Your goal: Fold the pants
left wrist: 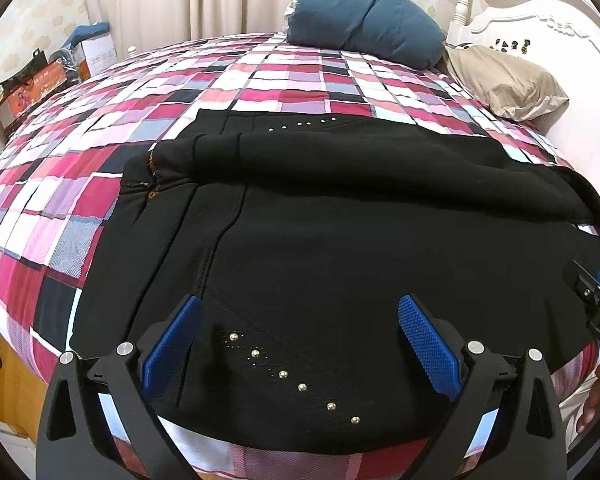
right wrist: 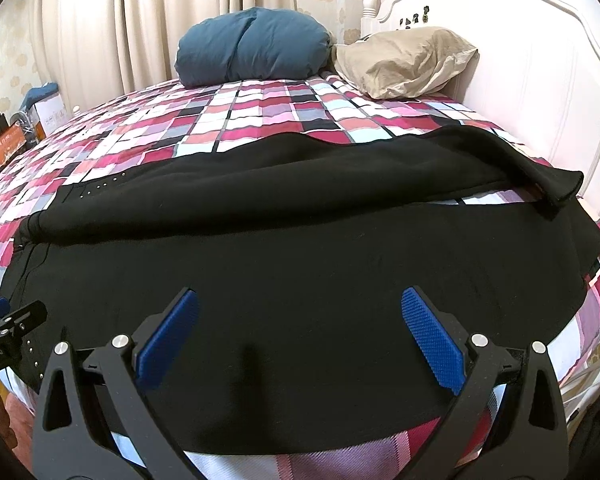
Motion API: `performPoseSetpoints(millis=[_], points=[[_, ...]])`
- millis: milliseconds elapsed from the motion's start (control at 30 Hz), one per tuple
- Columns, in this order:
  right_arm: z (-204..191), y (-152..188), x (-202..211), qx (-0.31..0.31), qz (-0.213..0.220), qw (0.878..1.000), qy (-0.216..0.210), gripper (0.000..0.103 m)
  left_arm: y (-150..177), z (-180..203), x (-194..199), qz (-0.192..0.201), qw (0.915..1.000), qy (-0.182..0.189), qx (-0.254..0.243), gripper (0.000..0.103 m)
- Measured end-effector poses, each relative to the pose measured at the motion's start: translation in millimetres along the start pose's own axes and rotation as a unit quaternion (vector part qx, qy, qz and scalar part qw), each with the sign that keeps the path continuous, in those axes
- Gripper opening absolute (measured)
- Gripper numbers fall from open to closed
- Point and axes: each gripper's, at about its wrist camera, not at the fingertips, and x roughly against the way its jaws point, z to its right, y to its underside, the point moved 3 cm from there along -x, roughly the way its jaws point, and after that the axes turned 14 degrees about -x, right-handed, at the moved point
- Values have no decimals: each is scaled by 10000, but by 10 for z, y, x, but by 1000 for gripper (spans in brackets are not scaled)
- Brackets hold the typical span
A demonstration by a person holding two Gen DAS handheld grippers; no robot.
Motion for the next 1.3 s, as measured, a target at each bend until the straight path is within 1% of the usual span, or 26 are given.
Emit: performPoseSetpoints(millis=[233, 400, 500, 567, 667, 767, 833, 867, 933, 967, 1000, 1033, 1067, 1133, 1167, 1200, 1233, 1267, 1300], points=[[-46, 45, -26, 101, -39, 9999, 34, 101, 49, -49, -1, 2, 10000, 54, 51, 97], [-113, 50, -22, 211, -66, 9998, 15, 101, 41, -114, -1, 28, 9995, 251, 192, 97], [-164, 17, -31, 314, -101, 9994, -81, 101, -5, -218, -10, 9, 9990, 387, 223, 97], [-215, -17, -40, 416, -147, 9987, -237, 101, -54, -303, -18, -18, 9987, 479, 168, 97], [-286, -111, -61, 573, -287, 9965, -541, 101, -167, -501, -28, -30, 9982, 594, 63, 98], [-368, -265, -87, 721, -448, 9917, -964, 101, -325, -822, -78, -42, 9970, 760, 108, 98], [-417, -414, -122, 825, -500, 9882, -1189, 101, -470, -1113, -171, -71, 9962, 830, 242, 98], [-448, -483, -150, 879, -520, 9871, -1235, 101, -548, -1252, -229, -69, 9959, 859, 281, 97], [-498, -628, -222, 971, -543, 9849, -1329, 101, -730, -1519, -411, -79, 9935, 1111, 229, 97], [-519, -687, -260, 1007, -562, 9837, -1382, 101, -805, -1622, -525, -133, 9898, 1405, 216, 97], [-549, -757, -305, 1060, -587, 9816, -1479, 101, -902, -1749, -697, -190, 9805, 1942, 245, 97], [-584, -841, -372, 1142, -619, 9789, -1580, 101, -956, -1824, -793, -201, 9750, 2193, 297, 97], [-599, -890, -420, 1200, -640, 9777, -1597, 101, -1040, -1923, -943, -212, 9664, 2536, 356, 97], [-667, -1022, -551, 1430, -673, 9724, -1717, 101, -1147, -2008, -1159, -271, 9521, 3027, 342, 97], [-693, -1074, -617, 1522, -719, 9699, -1760, 101, -1204, -2042, -1309, -368, 9446, 3244, 341, 97], [-694, -1106, -672, 1565, -771, 9682, -1795, 101, -1222, -2043, -1390, -445, 9401, 3362, 337, 97], [-714, -1166, -762, 1612, -865, 9655, -1851, 101, -1253, -2032, -1488, -532, 9335, 3531, 317, 97], [-717, -1206, -826, 1622, -944, 9636, -1903, 101, -1307, -2024, -1561, -505, 9282, 3676, 288, 97], [-724, -1241, -884, 1619, -1029, 9617, -1960, 101, -1343, -2021, -1581, -445, 9249, 3765, 283, 97]])
